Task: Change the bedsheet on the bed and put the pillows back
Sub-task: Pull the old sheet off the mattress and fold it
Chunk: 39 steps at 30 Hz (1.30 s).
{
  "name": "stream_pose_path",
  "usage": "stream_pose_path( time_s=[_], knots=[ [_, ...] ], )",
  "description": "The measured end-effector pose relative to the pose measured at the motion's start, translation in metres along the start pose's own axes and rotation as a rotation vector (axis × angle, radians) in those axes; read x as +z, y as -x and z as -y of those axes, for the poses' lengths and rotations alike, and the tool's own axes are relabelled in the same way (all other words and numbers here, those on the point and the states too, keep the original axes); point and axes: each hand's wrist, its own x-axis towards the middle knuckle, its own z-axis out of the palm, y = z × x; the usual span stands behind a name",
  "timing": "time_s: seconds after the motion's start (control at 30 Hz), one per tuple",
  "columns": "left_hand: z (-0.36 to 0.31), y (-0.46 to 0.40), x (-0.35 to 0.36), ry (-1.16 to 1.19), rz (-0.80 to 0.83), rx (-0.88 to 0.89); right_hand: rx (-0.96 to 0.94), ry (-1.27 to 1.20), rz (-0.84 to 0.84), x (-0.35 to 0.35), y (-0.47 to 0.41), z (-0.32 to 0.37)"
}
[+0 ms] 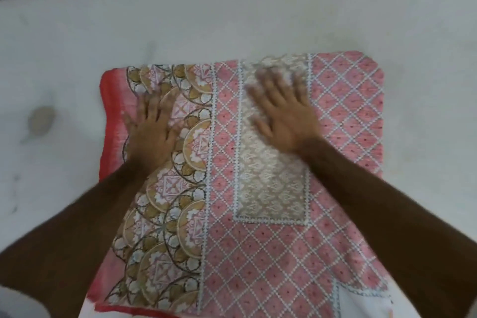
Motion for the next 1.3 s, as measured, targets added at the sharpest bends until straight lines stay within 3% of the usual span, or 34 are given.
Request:
stream_pose_path(
  time_s=[0.17,0.3,0.43,0.53,0.67,0.83,0.93,1.03,1.17,1.3],
  knots=[
    [0.050,0.040,0.011,0.095,0.045,-0.301,0.467,-0.104,-0.022,-0.006,0.021,-0.035],
    [0.050,0.081,0.001,0.252,0.008,-0.488,0.729,-0.342,-0.031,-0.021,0.119,-0.016],
    [0.051,0.108,-0.013,0.620,-0.031,-0.739,0.939,-0.487,-0.047,-0.039,0.191,0.015],
    [0.062,0.119,-0.016,0.884,-0.020,-0.769,1.046,-0.702,-0.062,-0.048,0.194,0.021],
    [0.074,0.123,-0.022,0.973,0.081,-0.691,1.302,-1.081,-0.046,-0.059,0.187,0.001],
    [0.081,0.138,-0.036,1.128,-0.047,-0.593,1.265,-1.550,0.126,-0.086,0.184,-0.016],
    [0.072,0.156,-0.067,1.199,-0.132,-0.426,1.145,-1.588,-0.003,-0.116,0.195,-0.004],
    [0.072,0.173,-0.112,1.191,-0.097,-0.316,1.062,-1.537,-0.159,-0.158,0.216,0.014],
    [0.081,0.197,-0.188,1.240,-0.134,-0.279,0.994,-1.600,-0.207,-0.220,0.246,0.027],
    [0.096,0.232,-0.256,1.262,0.011,-0.236,0.965,-1.733,-0.259,-0.265,0.278,0.036]
  ],
)
